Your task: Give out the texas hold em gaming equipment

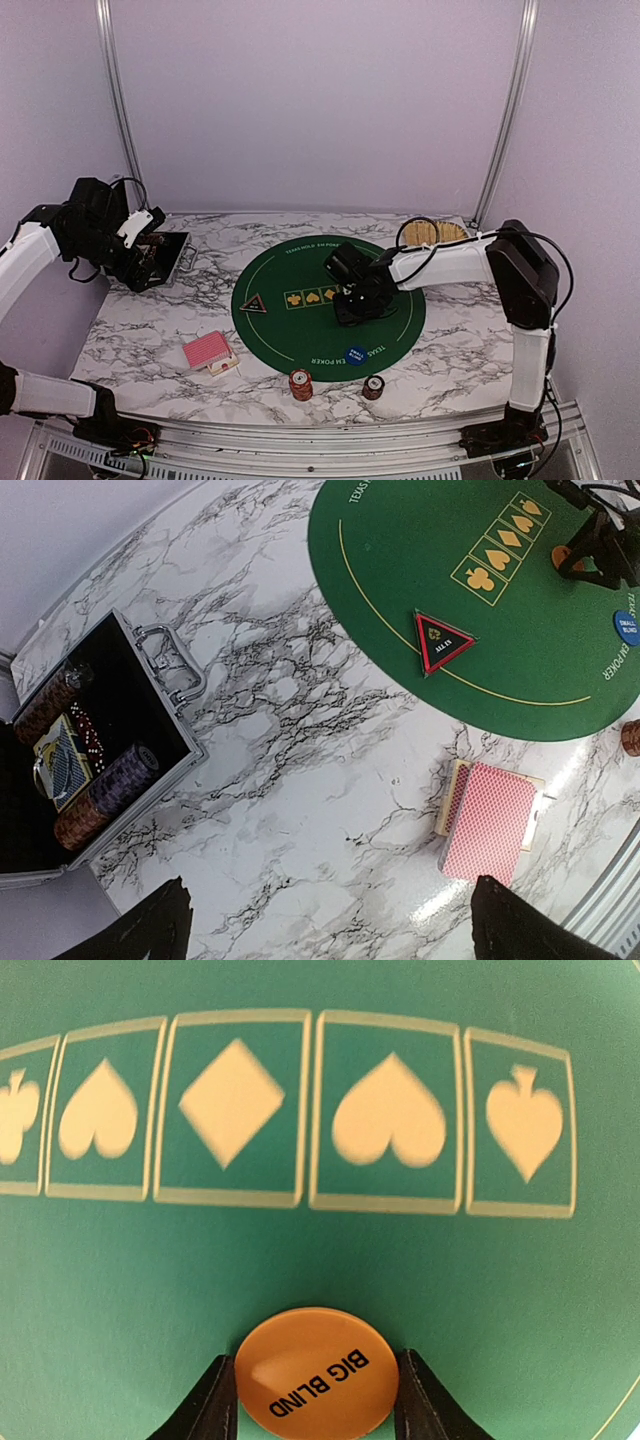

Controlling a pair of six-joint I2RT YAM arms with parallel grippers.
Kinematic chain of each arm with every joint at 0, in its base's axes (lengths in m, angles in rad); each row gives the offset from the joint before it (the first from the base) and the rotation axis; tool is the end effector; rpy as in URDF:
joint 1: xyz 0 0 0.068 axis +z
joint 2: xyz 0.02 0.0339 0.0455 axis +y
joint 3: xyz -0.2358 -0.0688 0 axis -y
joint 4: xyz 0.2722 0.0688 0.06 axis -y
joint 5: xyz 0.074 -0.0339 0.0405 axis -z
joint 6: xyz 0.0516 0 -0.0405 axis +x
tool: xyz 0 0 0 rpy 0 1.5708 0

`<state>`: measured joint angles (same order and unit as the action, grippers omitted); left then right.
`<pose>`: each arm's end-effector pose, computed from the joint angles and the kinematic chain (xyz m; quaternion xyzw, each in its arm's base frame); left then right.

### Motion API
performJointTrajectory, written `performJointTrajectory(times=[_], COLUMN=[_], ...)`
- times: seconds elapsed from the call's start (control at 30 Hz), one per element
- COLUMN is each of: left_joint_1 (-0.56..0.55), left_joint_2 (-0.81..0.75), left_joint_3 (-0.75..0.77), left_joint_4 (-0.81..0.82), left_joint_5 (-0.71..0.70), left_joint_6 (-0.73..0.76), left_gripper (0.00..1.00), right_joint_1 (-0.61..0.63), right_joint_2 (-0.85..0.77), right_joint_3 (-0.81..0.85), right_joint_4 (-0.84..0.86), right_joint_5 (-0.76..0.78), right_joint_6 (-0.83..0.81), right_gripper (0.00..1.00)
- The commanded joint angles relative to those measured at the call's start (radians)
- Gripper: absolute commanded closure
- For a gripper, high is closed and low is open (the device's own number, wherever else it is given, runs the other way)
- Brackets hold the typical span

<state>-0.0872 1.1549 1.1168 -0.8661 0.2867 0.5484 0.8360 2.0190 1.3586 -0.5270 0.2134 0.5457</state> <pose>0.2731 -0.0385 0.2817 0.3367 0.8738 -0.0574 0.3461 0.2900 0.3047 0.0910 -0.1211 0.9688 0.0401 0.2126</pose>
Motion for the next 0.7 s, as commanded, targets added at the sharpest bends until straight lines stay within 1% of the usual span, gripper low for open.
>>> performJointTrajectory(times=[0.0,0.37,0.57,0.67], left_joint_1=[-0.003,-0.003,-0.003,-0.003], left_joint_2=[0.001,0.014,0.027,0.032], left_joint_3=[0.026,0.026,0.036,0.038], left_joint_4=[-0.031,-0.031,-0.031,-0.030], left_joint_5=[0.002,-0.012,-0.017,-0.016], left_joint_6=[0.011,0.018,0.020,0.021], left_gripper=[0.01,0.01,0.01,0.01], right_joint_1=[-0.069,-0.219,-0.261,-0.275], right_joint_2=[0.099,0.333,0.442,0.489], right_joint_3=[0.097,0.491,0.689,0.759], right_joint_4=[-0.001,-0.021,-0.026,-0.042], right_joint_5=[0.045,0.044,0.009,0.007], right_joint_6=[-0.061,-0.190,-0.214,-0.215], right_gripper=[0.68,0.68,0.68,0.69])
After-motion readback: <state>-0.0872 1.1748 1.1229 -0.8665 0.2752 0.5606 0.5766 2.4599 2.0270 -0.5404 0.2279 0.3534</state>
